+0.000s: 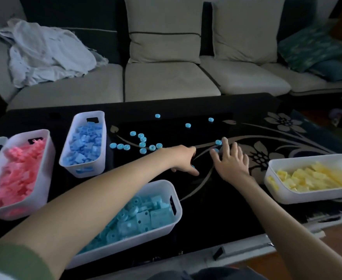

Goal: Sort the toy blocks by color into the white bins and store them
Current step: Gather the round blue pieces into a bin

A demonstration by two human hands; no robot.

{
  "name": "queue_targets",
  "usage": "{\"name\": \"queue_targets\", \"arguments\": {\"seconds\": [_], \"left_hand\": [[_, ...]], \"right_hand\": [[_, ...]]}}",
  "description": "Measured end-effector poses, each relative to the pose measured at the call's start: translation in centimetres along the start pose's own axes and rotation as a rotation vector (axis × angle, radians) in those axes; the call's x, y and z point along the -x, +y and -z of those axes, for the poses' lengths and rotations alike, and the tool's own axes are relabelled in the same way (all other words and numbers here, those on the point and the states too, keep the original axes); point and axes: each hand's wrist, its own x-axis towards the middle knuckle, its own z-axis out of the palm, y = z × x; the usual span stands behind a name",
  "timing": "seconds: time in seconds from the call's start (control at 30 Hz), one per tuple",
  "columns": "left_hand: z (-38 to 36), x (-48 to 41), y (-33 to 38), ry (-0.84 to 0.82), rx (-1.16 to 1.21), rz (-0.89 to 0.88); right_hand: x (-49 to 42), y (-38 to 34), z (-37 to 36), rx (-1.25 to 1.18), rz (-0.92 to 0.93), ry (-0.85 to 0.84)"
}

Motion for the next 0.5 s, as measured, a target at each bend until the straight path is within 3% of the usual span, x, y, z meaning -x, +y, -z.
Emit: {"name": "queue_targets", "arguments": {"seconds": [0.13, 0.33, 0.5], "left_hand": [[0.0, -1.6, 0.3, 0.019, 0.026, -0.053], [0.0, -2.3, -1.2, 0.083, -0.032, -0.025], [0.0, -0.6, -3.9, 0.129, 0.048, 0.062]], "right_hand": [[-1.3, -1.5, -1.0, 0.061, 0.182, 0.056], [-4.1, -2.0, -0.4, 0.141, 0.114, 0.07], [-4.4, -2.4, -0.7, 0.176, 0.247, 0.211]]}}
